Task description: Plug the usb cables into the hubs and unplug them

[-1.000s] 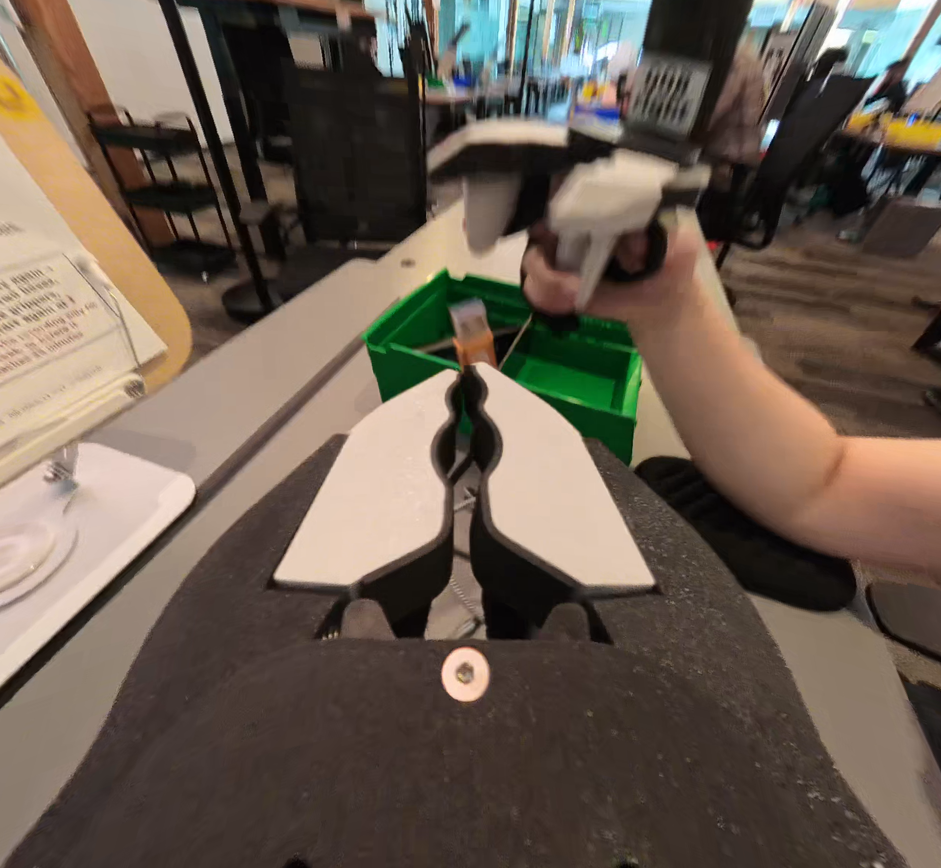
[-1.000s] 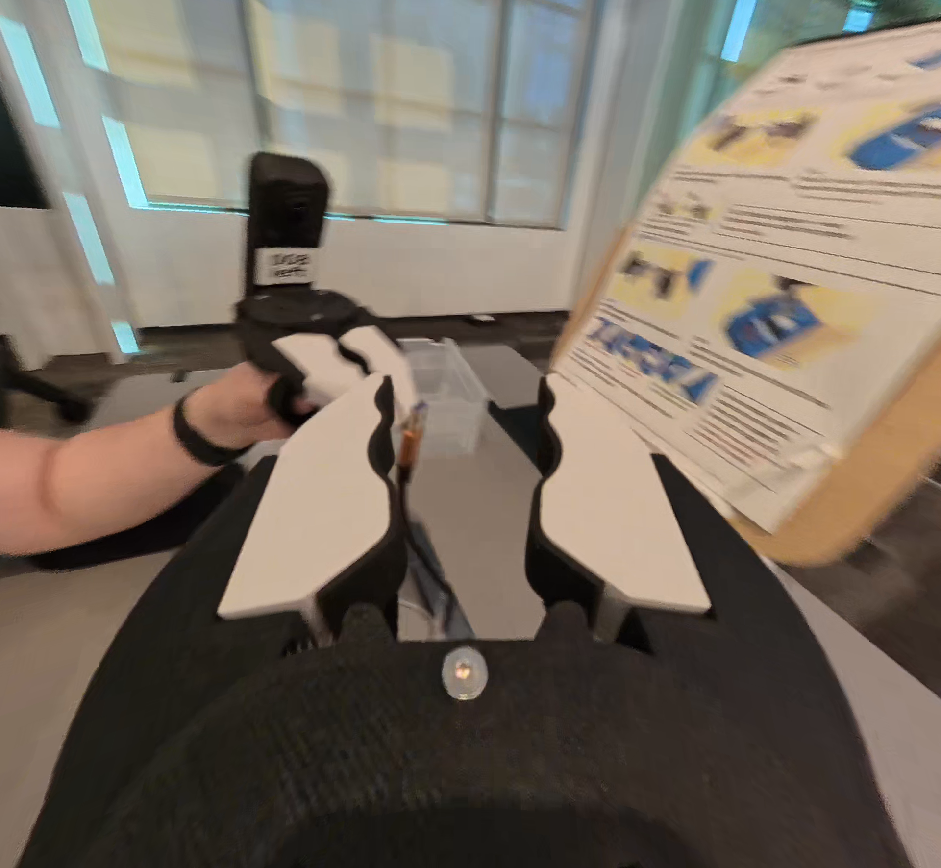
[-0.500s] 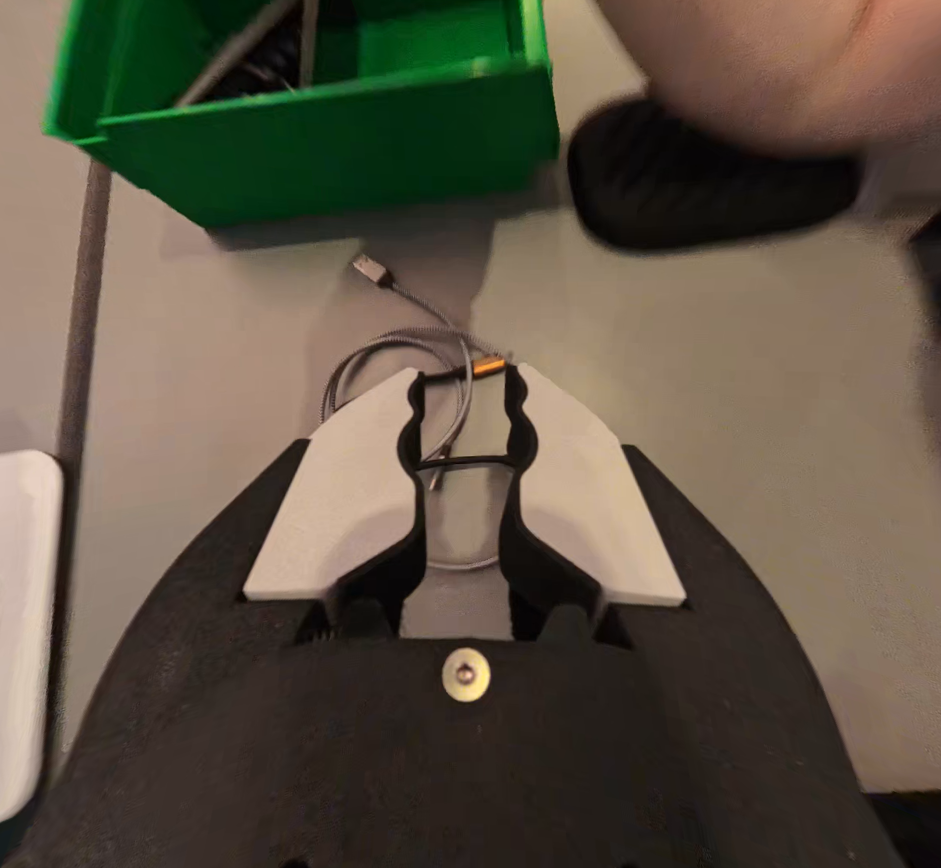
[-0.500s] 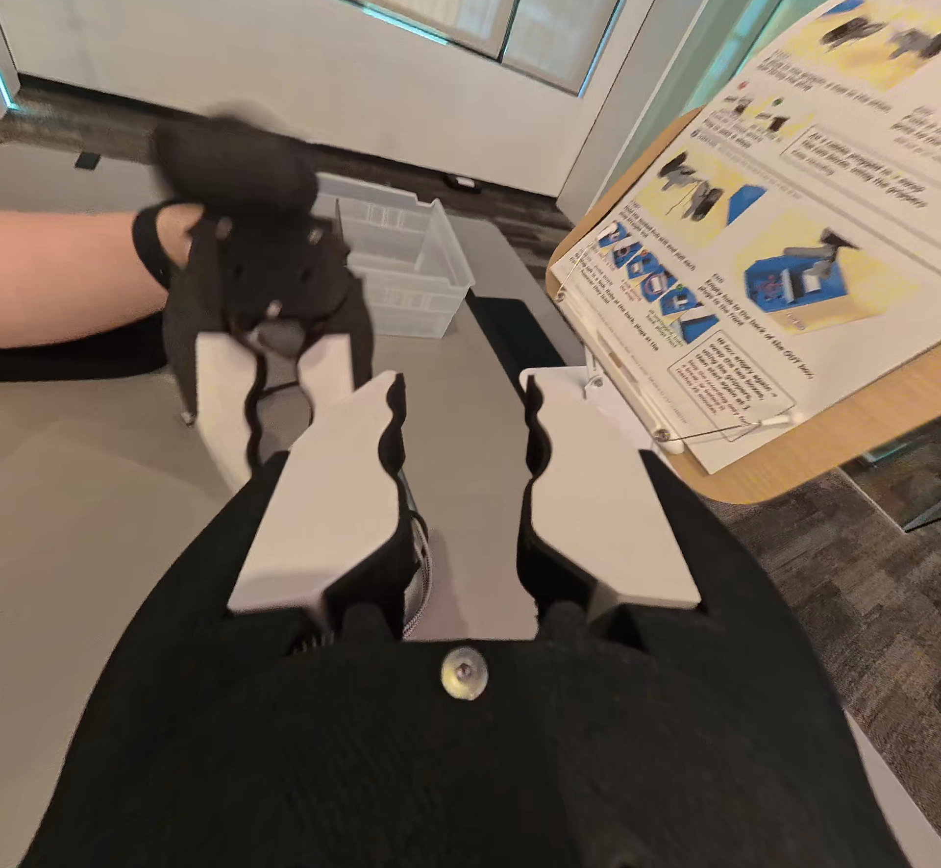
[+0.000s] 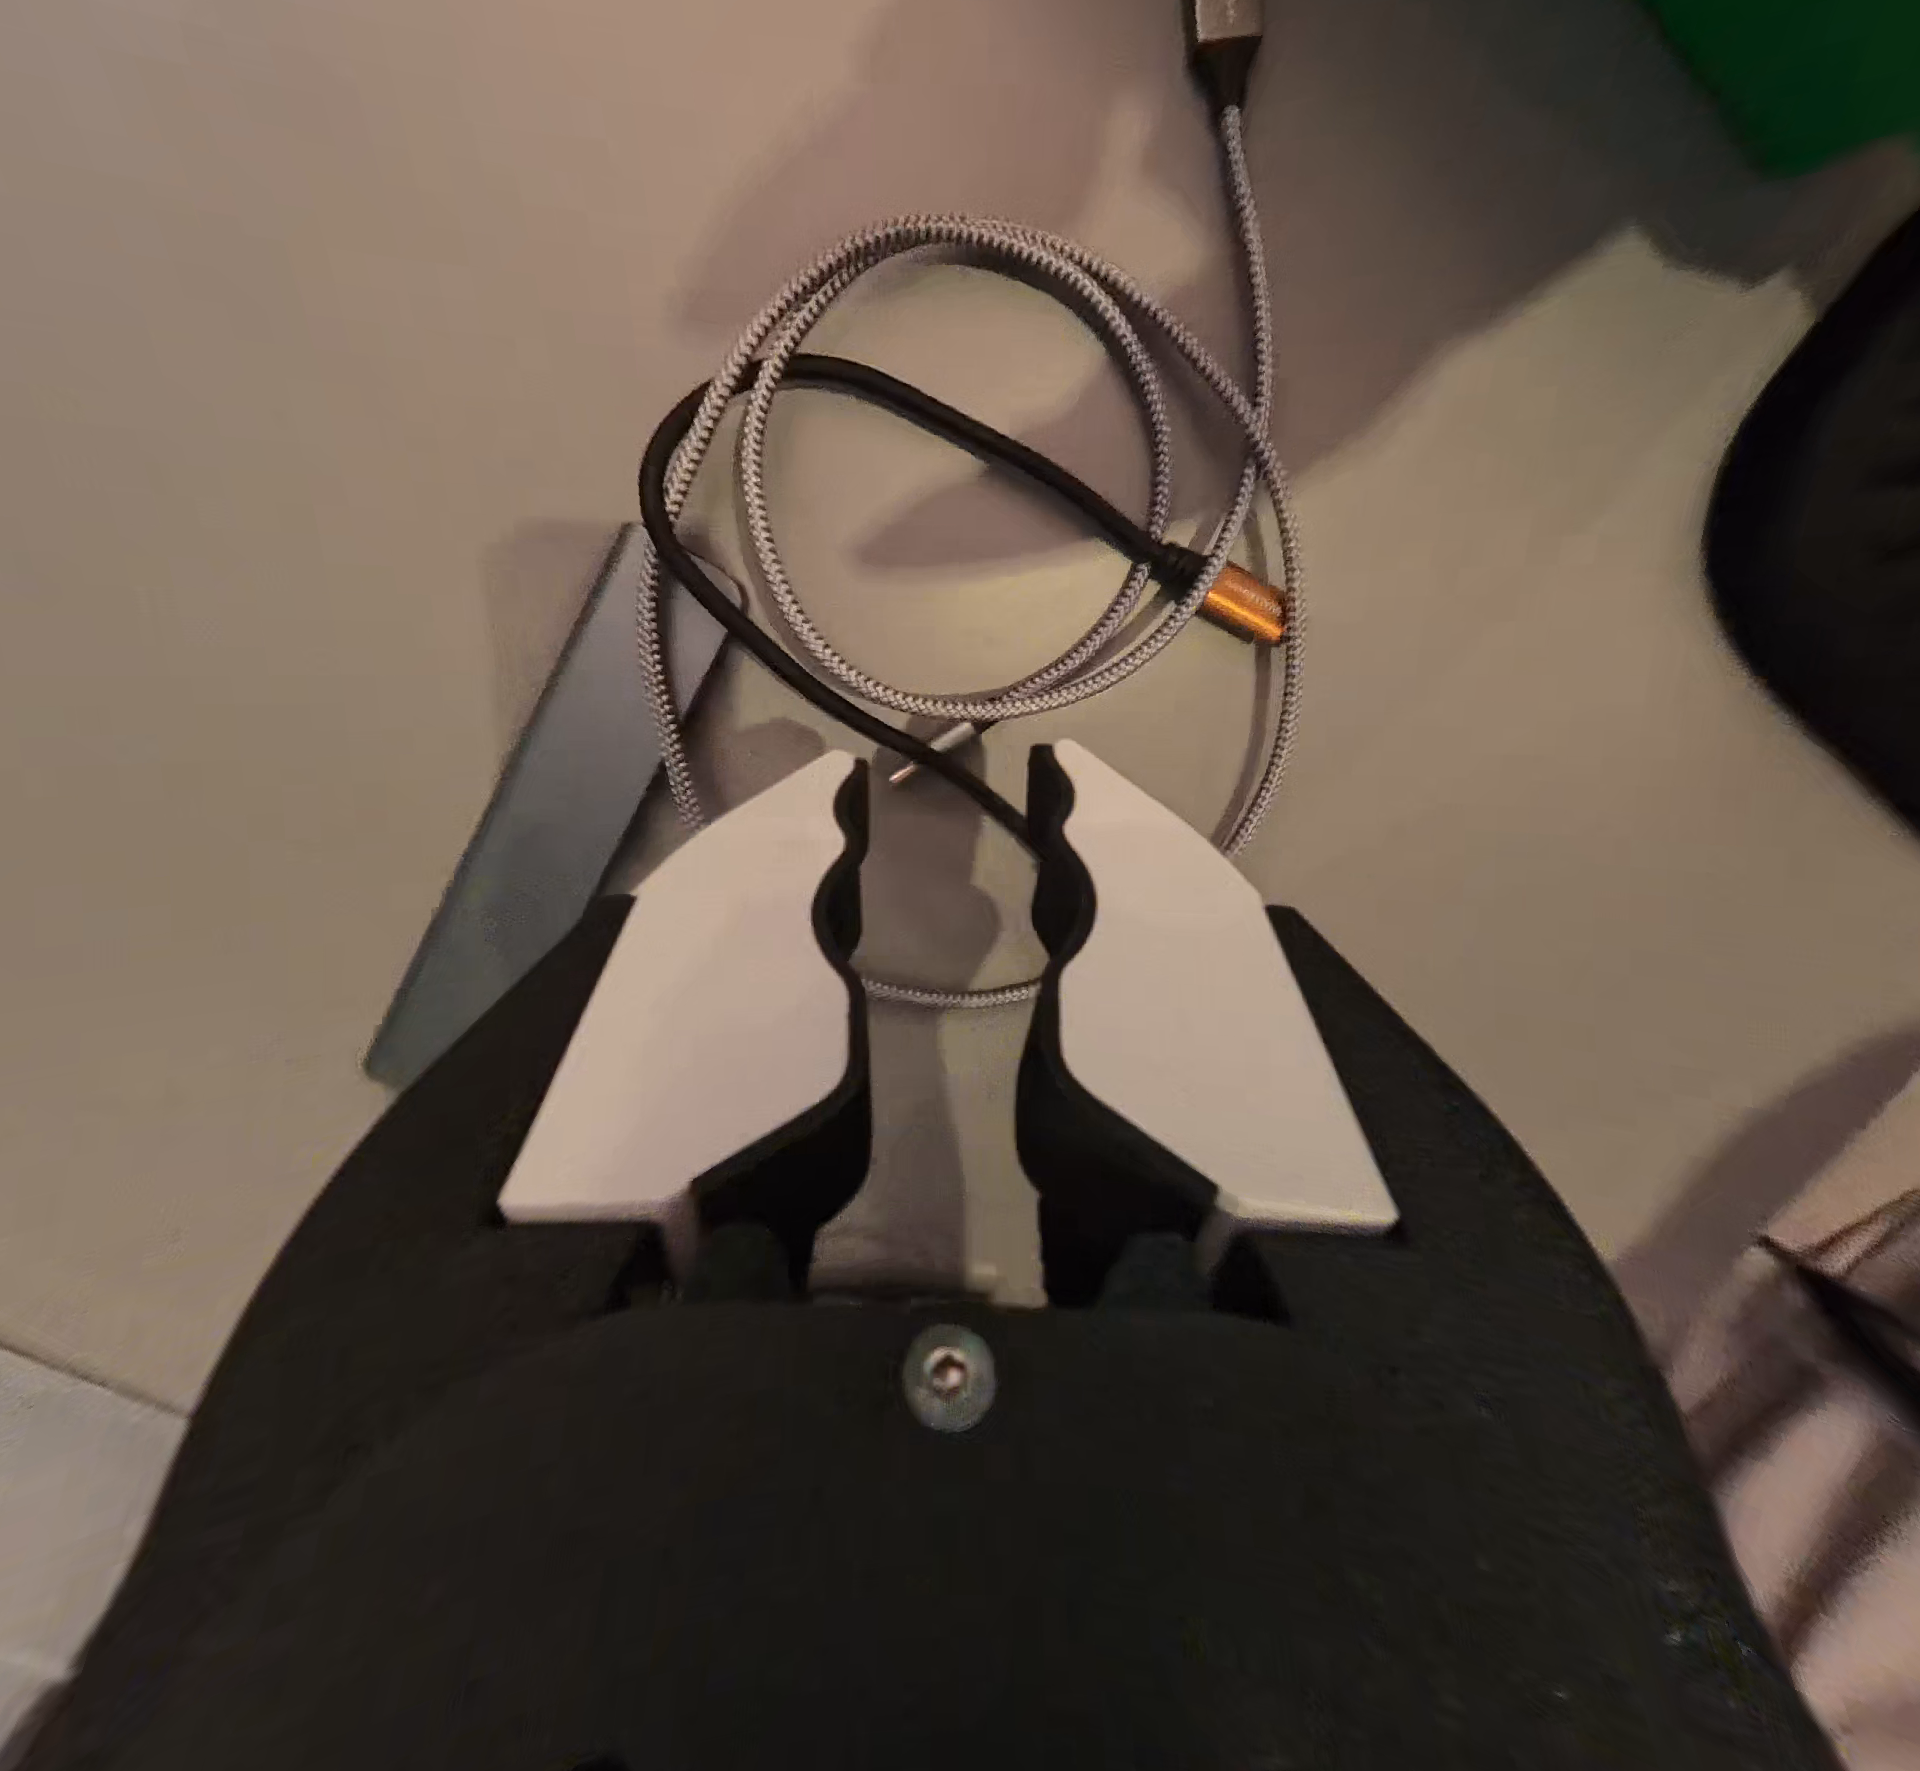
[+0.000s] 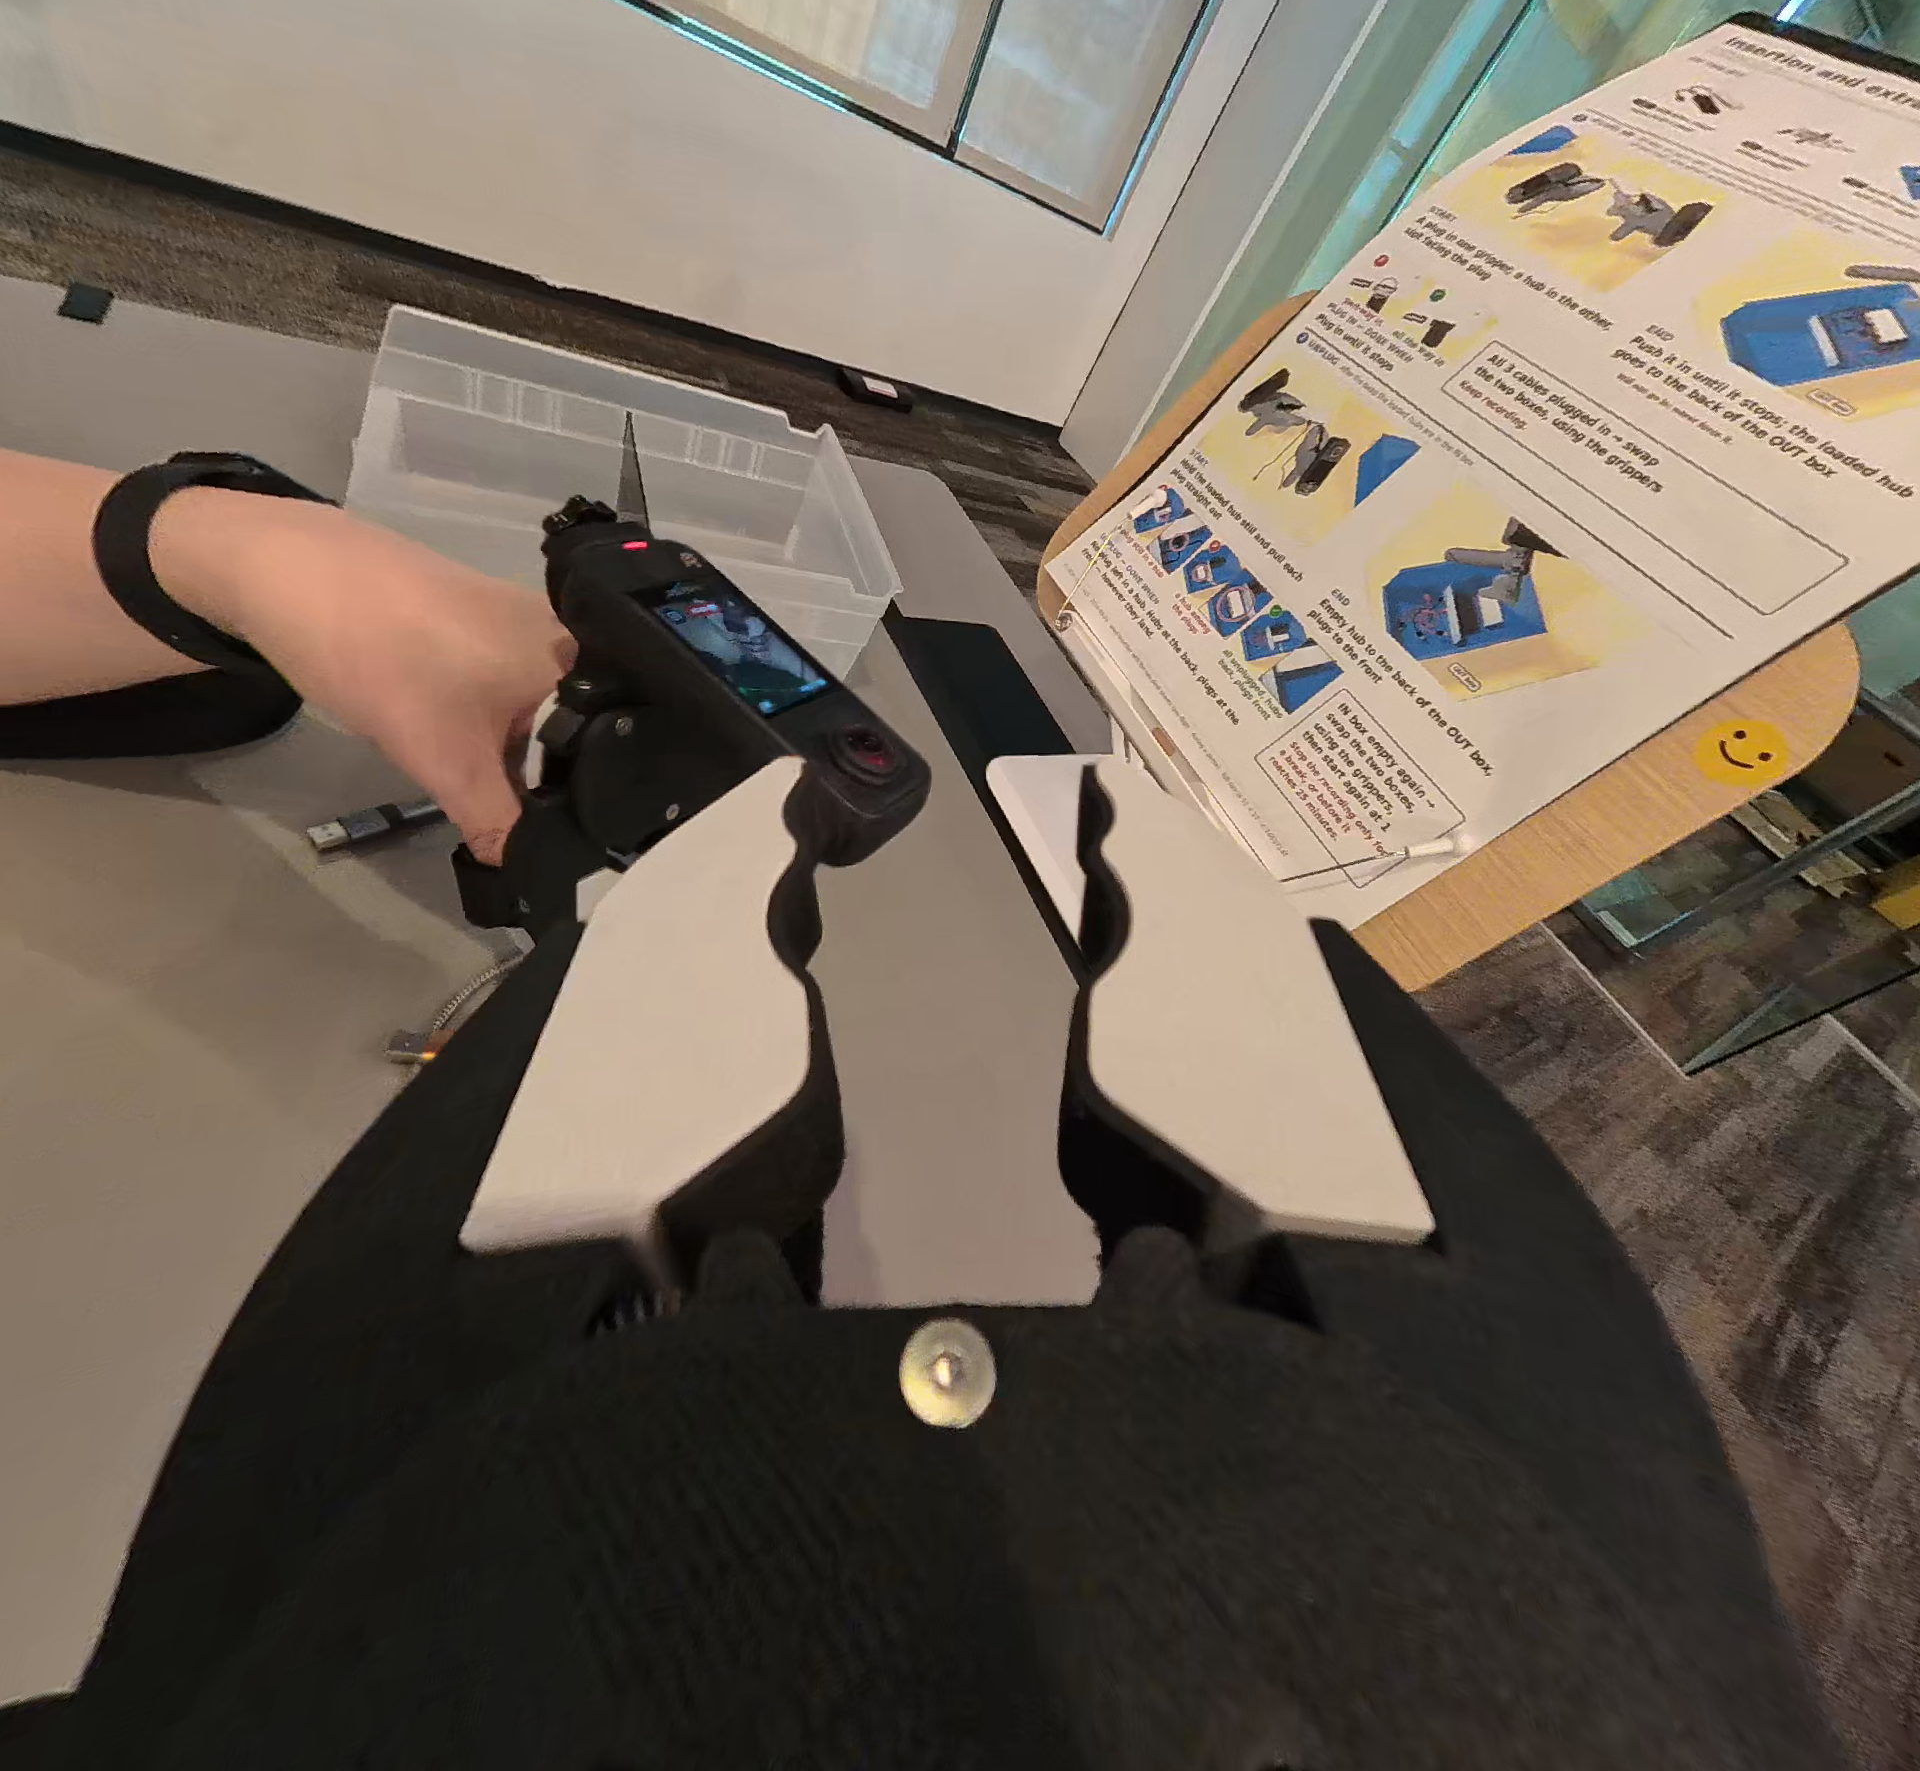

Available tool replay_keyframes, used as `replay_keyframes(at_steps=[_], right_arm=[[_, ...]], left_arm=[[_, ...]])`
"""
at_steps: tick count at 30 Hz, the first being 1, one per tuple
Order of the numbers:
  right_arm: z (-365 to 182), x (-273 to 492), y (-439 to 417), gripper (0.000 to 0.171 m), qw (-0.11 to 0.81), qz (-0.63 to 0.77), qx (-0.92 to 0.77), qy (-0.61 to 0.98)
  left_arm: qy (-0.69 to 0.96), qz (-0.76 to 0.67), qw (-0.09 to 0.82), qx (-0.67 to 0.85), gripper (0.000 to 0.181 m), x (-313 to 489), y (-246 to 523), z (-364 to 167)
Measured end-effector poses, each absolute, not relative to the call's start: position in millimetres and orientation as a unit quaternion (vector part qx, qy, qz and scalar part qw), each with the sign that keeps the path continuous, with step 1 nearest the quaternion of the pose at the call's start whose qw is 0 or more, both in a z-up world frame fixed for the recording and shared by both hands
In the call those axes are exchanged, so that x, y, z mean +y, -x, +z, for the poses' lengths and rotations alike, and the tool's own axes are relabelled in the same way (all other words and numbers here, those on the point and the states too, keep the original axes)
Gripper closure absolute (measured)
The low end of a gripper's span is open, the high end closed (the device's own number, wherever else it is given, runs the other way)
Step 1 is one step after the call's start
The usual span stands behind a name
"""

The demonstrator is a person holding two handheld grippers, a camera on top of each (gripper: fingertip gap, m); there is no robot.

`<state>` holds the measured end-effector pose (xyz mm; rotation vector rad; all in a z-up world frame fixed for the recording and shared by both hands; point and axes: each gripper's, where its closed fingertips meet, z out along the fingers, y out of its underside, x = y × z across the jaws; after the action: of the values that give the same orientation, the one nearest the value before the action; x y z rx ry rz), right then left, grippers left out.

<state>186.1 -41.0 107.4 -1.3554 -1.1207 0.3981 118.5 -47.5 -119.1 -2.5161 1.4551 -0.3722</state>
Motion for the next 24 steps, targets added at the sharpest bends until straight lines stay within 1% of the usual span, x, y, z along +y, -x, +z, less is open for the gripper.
replay_keyframes(at_steps=[1, 3, 6, 7, 8, 9, 12, 13, 16, 18, 19, 20, 24], right_arm=[[107, -42, -186, 0.123, 0.620, 0.170, -0.490, 0.589], [107, -43, -188, 0.122, 0.621, 0.161, -0.494, 0.588], [110, -44, -191, 0.122, 0.626, 0.153, -0.492, 0.585], [111, -44, -193, 0.122, 0.628, 0.152, -0.490, 0.585], [111, -44, -194, 0.122, 0.629, 0.152, -0.488, 0.585], [112, -44, -195, 0.122, 0.630, 0.152, -0.487, 0.585], [111, -43, -194, 0.123, 0.632, 0.154, -0.486, 0.584], [109, -41, -193, 0.123, 0.630, 0.156, -0.487, 0.585], [90, -41, -186, 0.124, 0.598, 0.165, -0.520, 0.588], [65, -65, -178, 0.147, 0.531, 0.209, -0.594, 0.567], [54, -78, -175, 0.147, 0.500, 0.229, -0.625, 0.554], [50, -83, -174, 0.147, 0.491, 0.234, -0.637, 0.546], [48, -87, -150, 0.139, 0.492, 0.257, -0.647, 0.523]], left_arm=[[0.860, -0.120, 0.100, 0.485, 0.152, -47, -117, -122], [0.866, -0.085, 0.076, 0.487, 0.139, -48, -107, -133], [0.865, -0.079, 0.020, 0.496, 0.138, -62, -104, -151], [0.864, -0.077, -0.002, 0.498, 0.141, -67, -103, -157], [0.860, -0.063, -0.005, 0.506, 0.167, -67, -101, -159], [0.854, -0.053, -0.002, 0.518, 0.173, -66, -100, -160], [0.829, -0.036, -0.020, 0.558, 0.176, -70, -88, -158], [0.826, -0.039, -0.013, 0.563, 0.177, -67, -86, -152], [0.830, -0.068, 0.049, 0.552, 0.177, -54, -84, -117], [0.822, -0.093, 0.092, 0.554, 0.178, -54, -82, -87], [0.814, -0.098, 0.112, 0.561, 0.177, -56, -81, -75], [0.807, -0.099, 0.132, 0.567, 0.177, -58, -79, -64], [0.770, -0.079, 0.196, 0.602, 0.177, -66, -81, -35]])
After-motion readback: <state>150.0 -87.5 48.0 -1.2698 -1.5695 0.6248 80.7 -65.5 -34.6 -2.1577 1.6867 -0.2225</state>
